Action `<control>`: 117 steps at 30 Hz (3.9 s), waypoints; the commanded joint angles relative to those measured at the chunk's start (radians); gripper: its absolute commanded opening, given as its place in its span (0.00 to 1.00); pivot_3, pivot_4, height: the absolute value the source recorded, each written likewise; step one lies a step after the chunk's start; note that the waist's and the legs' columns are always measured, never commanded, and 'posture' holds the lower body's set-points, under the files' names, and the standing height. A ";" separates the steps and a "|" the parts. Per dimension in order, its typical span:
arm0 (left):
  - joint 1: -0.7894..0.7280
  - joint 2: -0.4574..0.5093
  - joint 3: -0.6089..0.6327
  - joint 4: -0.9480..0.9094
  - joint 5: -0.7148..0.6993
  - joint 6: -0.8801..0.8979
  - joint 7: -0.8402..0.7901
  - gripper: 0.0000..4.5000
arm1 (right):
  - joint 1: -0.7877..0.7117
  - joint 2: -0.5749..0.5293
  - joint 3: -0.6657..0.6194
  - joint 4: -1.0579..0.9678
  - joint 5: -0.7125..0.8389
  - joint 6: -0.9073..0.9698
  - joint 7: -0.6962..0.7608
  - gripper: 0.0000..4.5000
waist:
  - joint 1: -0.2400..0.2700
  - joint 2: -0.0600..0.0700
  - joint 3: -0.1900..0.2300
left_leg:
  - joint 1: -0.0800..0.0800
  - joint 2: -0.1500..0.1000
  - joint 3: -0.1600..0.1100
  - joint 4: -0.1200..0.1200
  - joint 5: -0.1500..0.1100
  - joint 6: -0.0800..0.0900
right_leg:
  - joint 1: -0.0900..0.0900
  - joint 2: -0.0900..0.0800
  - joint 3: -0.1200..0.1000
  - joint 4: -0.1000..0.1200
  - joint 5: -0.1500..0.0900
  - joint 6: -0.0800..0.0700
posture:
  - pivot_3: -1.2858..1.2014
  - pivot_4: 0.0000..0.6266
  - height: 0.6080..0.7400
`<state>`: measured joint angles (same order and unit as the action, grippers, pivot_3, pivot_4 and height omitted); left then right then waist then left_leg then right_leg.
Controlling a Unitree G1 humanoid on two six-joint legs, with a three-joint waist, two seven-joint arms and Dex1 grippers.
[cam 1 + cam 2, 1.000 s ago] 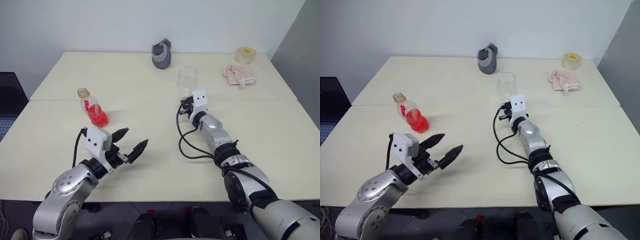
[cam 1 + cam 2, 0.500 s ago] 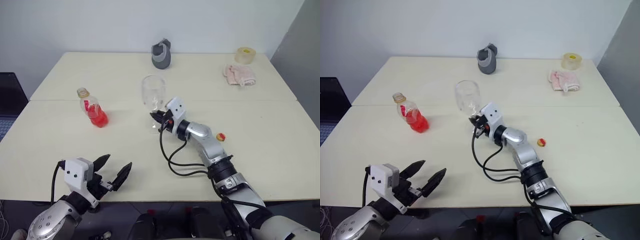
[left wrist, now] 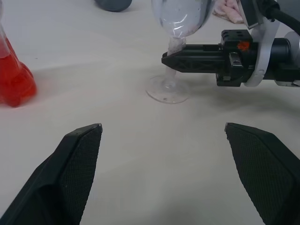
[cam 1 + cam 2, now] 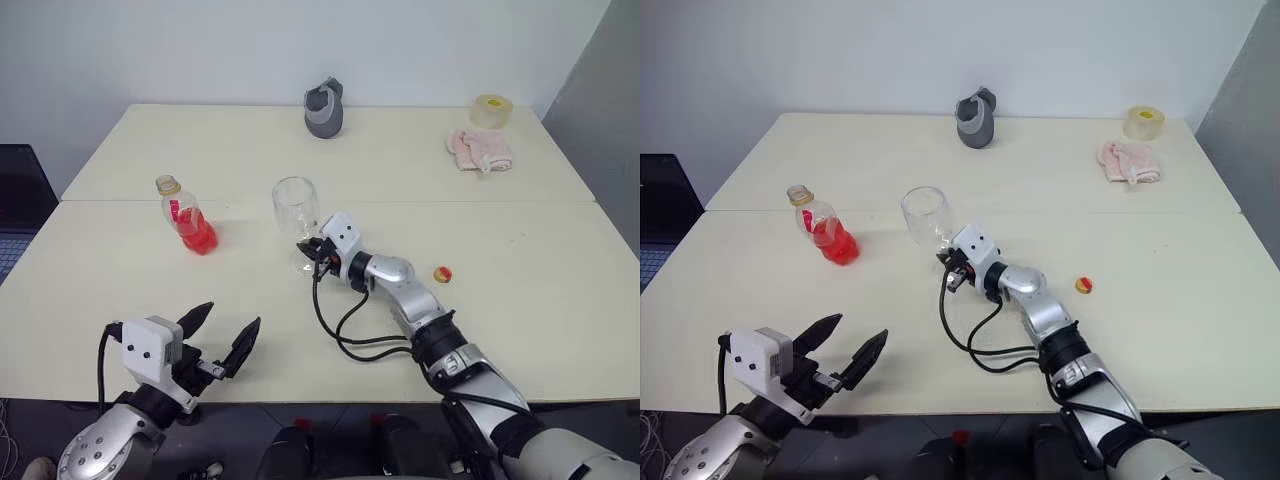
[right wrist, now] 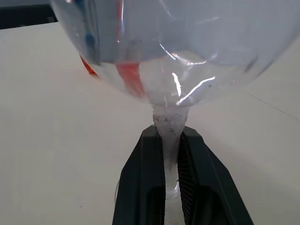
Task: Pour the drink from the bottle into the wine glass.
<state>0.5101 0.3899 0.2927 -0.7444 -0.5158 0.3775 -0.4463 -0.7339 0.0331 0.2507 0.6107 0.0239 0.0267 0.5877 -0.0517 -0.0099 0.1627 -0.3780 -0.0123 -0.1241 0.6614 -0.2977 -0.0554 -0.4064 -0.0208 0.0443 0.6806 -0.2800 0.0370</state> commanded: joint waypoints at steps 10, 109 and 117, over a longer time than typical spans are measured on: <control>-0.059 0.003 -0.024 0.006 0.016 -0.010 0.013 1.00 | 0.095 -0.064 -0.009 -0.224 0.050 0.115 0.097 0.92 | 0.001 0.000 0.000 | 0.000 0.000 0.000 0.000 0.000 0.000 | 0.000 0.000 0.000 0.000 0.000 0.000 | 0.52 0.24 1.00; -1.175 0.086 0.026 1.563 0.287 -0.623 0.019 0.22 | 0.432 -0.444 -0.185 -1.170 0.522 0.631 -0.016 0.93 | 0.019 -0.003 -0.001 | -0.002 -0.009 -0.010 0.002 0.002 -0.003 | 0.000 -0.002 -0.003 0.000 0.000 0.000 | 0.52 0.24 1.00; -1.211 0.114 -0.050 1.482 0.336 -0.588 -0.022 0.22 | 0.379 -0.441 -0.183 -1.122 0.498 0.635 -0.032 0.93 | 0.019 -0.003 -0.001 | -0.002 -0.009 -0.010 0.002 0.002 -0.003 | 0.000 -0.002 -0.003 0.000 0.000 0.000 | 0.52 0.24 1.00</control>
<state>-0.6491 0.4780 0.2503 0.7991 -0.1895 -0.2014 -0.4543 -0.3273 -0.4111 0.0730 -0.5033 0.5271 0.6699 0.5635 -0.0329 -0.0128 0.1613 -0.3802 -0.0217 -0.1338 0.6634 -0.2960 -0.0582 -0.4066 -0.0228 0.0409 0.6810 -0.2800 0.0372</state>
